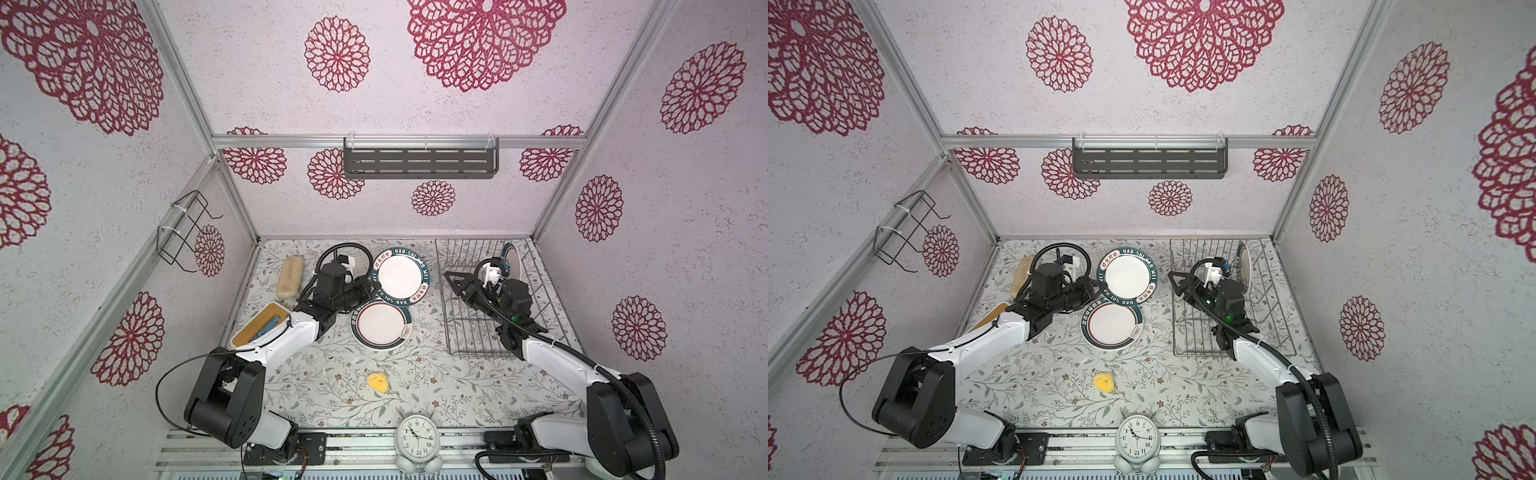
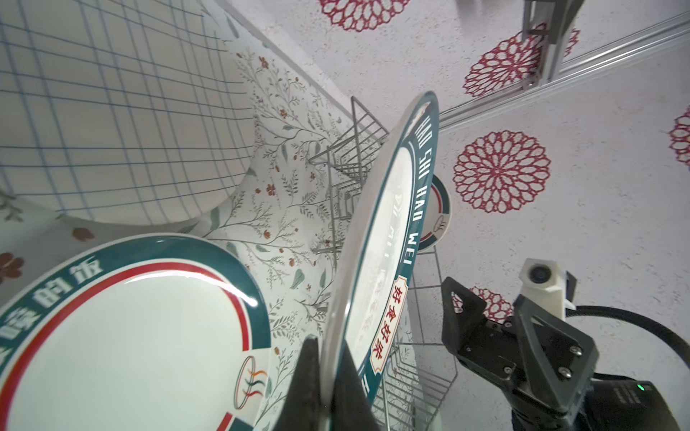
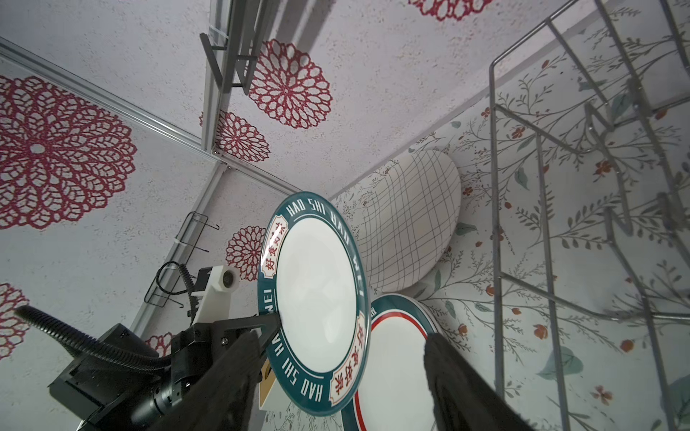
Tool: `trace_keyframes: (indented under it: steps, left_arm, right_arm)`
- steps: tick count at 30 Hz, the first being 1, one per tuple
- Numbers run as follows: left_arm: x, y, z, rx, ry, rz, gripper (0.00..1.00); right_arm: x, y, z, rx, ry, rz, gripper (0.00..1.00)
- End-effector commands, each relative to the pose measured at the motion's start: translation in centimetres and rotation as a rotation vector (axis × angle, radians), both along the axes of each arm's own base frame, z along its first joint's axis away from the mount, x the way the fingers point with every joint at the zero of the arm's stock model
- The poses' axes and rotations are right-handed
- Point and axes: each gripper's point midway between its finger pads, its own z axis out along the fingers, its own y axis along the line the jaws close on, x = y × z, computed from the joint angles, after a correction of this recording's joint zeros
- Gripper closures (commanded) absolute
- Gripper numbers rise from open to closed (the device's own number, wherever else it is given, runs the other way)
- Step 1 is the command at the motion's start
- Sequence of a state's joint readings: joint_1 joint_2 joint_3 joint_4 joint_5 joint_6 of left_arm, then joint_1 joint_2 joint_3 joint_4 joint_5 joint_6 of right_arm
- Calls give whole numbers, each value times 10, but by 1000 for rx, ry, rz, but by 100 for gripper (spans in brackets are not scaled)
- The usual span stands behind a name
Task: Unload the plates from the dish rack
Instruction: Place the plate among the plates.
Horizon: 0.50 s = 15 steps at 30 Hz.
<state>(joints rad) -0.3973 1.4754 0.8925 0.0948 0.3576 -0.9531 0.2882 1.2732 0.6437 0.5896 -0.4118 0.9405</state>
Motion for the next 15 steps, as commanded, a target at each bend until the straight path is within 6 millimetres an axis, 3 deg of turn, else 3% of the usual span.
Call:
trace_keyframes:
  steps: [1,15]
  left_arm:
    - [-4,13,4,34,-22,9,100]
    - [-20,26,-53,132,155,1,100]
  right_arm:
    - [3,-7,32,-33,-93,-32,27]
    - [3,-9,26,-60,-80,-45,24]
